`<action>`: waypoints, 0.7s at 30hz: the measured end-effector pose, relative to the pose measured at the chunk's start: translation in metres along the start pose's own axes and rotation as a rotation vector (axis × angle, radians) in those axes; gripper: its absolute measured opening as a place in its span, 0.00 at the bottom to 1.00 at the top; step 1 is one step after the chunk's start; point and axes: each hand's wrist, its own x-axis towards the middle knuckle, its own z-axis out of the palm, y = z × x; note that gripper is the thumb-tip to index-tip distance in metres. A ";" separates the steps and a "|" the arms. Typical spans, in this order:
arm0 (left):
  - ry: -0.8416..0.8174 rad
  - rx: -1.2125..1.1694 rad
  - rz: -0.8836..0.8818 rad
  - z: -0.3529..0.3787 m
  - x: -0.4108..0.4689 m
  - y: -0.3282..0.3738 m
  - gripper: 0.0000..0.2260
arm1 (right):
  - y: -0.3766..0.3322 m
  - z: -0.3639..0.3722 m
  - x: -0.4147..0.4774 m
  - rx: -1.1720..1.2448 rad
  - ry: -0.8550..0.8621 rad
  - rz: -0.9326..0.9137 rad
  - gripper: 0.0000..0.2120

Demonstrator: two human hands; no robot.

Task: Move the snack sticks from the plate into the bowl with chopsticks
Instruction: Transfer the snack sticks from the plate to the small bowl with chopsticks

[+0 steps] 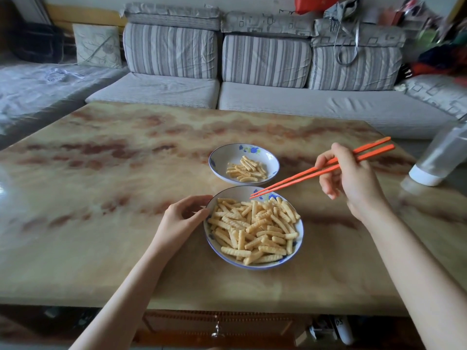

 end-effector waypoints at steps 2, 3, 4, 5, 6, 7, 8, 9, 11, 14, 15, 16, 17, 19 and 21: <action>0.000 0.001 -0.001 0.000 0.000 0.000 0.14 | -0.003 -0.005 -0.003 -0.005 0.010 0.006 0.22; -0.002 0.001 0.001 0.000 0.000 0.001 0.15 | -0.004 -0.007 -0.005 -0.009 0.015 0.012 0.22; -0.004 -0.001 0.003 0.000 0.000 0.001 0.16 | -0.005 -0.009 -0.007 -0.013 0.015 0.019 0.22; -0.006 -0.004 0.005 0.000 0.000 0.001 0.16 | -0.005 -0.011 -0.008 -0.017 0.008 0.028 0.22; -0.006 -0.007 0.008 -0.001 0.000 0.001 0.16 | -0.005 -0.012 -0.010 -0.023 -0.002 0.039 0.22; -0.006 -0.008 0.012 -0.001 0.000 0.002 0.15 | -0.003 -0.012 -0.011 -0.031 -0.016 0.053 0.22; -0.006 -0.009 0.014 0.000 -0.001 0.002 0.15 | -0.002 -0.012 -0.012 -0.040 -0.030 0.065 0.22; -0.006 -0.010 0.013 0.000 -0.001 0.002 0.14 | -0.001 -0.010 -0.013 -0.047 -0.043 0.072 0.22; -0.005 -0.008 0.012 0.000 0.000 0.002 0.14 | 0.002 -0.007 -0.014 -0.051 -0.054 0.078 0.22; -0.001 -0.001 0.011 0.000 0.000 0.001 0.15 | 0.007 -0.004 -0.014 -0.028 -0.044 0.089 0.22; 0.000 -0.002 0.009 0.000 0.000 0.000 0.14 | 0.008 -0.003 -0.014 -0.013 -0.034 0.092 0.22; 0.004 -0.001 0.006 0.000 0.000 0.000 0.14 | 0.010 -0.003 -0.014 0.005 -0.020 0.095 0.22; 0.006 0.001 0.005 0.000 0.001 0.000 0.14 | 0.011 -0.004 -0.014 0.028 -0.002 0.099 0.21; 0.003 0.002 0.009 0.000 0.001 0.000 0.14 | 0.012 -0.004 -0.014 0.078 0.035 0.112 0.21; 0.000 -0.004 0.012 0.000 0.001 0.000 0.13 | 0.012 -0.004 -0.012 0.124 0.066 0.114 0.20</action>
